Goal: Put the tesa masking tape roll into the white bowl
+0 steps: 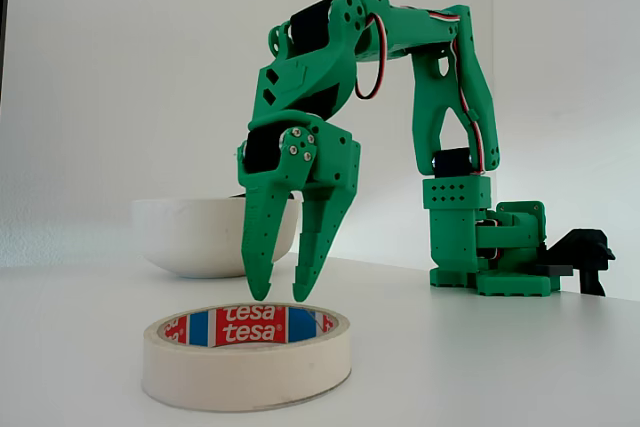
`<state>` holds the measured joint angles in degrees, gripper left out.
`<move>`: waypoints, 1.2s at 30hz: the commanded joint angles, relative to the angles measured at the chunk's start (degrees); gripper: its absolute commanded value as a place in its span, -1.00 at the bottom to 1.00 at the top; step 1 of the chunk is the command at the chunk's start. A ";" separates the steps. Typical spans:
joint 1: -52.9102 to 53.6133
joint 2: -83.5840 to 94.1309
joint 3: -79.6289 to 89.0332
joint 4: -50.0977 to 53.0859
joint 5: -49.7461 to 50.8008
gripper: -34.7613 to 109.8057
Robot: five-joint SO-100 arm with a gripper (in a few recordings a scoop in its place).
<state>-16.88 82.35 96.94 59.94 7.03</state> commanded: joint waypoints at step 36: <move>-4.48 1.14 -4.66 4.57 3.25 -0.34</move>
<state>-20.57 81.39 95.54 63.81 9.49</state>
